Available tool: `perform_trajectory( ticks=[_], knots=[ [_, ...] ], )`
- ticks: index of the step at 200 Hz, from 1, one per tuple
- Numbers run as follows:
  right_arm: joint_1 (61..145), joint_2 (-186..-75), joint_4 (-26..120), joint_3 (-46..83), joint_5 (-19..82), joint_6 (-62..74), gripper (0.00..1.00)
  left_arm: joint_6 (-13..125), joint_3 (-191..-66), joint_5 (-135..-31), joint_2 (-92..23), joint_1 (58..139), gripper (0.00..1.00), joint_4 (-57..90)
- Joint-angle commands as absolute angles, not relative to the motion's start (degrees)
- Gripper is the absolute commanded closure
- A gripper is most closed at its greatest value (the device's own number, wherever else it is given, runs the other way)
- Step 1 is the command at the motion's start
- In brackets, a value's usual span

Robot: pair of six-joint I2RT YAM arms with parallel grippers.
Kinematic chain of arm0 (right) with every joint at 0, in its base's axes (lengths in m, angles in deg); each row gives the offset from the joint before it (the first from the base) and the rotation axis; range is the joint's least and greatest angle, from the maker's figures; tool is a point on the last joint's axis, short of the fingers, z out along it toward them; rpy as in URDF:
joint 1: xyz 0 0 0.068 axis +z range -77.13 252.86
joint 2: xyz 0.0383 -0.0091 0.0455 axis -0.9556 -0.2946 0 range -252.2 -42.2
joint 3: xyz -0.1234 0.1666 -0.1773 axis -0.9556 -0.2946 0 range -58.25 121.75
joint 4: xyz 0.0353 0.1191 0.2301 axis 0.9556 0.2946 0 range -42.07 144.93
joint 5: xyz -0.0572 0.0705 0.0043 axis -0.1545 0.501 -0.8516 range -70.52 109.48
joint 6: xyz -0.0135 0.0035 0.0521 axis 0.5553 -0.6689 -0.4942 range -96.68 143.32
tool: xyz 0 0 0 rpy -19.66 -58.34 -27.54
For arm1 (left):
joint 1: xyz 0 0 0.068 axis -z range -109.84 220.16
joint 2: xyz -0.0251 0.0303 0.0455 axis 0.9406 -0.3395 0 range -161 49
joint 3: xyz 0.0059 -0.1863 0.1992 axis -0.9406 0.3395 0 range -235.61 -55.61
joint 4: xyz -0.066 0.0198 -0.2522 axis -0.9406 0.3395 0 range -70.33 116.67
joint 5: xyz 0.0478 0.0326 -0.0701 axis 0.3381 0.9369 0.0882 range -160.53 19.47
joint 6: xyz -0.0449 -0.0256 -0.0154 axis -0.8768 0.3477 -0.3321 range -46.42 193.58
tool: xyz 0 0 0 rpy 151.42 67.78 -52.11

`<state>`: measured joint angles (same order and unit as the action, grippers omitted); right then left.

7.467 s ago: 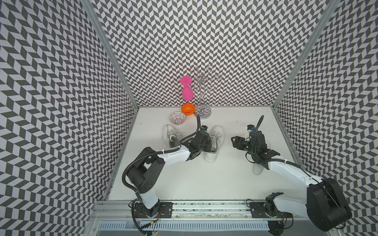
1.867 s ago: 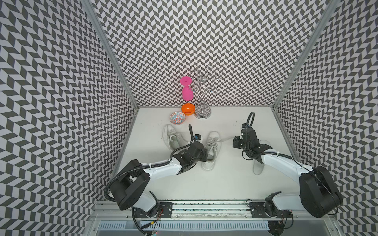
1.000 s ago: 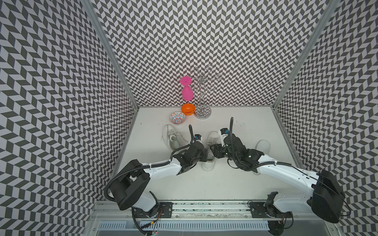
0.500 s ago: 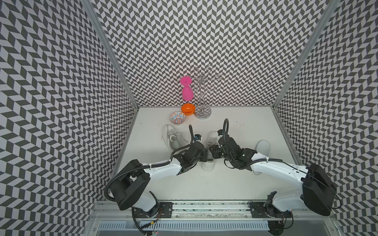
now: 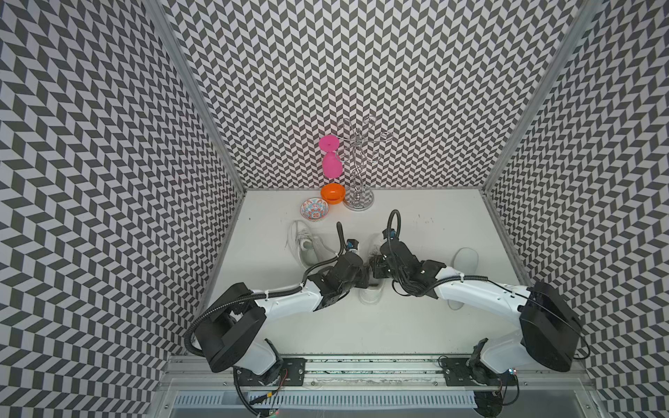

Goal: Remove the insole from the shoe
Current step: Untie the shoelace on the shoe.

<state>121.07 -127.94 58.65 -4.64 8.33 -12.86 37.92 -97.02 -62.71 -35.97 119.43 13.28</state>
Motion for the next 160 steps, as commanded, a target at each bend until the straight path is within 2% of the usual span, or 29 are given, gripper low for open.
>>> perform_trajectory(
  ticks=[1,40,76,134,160],
  knots=[
    [121.2,-128.9,58.3,-3.1,5.2,-14.5,0.67,37.2,-97.8,-63.3,-34.9,120.3,0.99,10.3],
    [121.2,-130.1,57.7,-3.1,3.3,-15.6,0.68,37.1,-97.8,-63.2,-35.0,120.6,0.99,10.0],
    [121.2,-130.9,56.7,-2.5,2.9,-15.0,0.84,37.1,-98.1,-63.2,-35.3,121.0,1.0,10.0],
    [121.2,-128.1,53.3,-4.7,3.7,-14.2,0.98,37.3,-98.3,-62.4,-35.7,121.0,1.0,10.3],
    [121.3,-124.2,52.7,-6.8,4.7,-13.5,1.0,37.2,-99.1,-60.7,-35.9,121.0,1.0,12.1]
  ],
)
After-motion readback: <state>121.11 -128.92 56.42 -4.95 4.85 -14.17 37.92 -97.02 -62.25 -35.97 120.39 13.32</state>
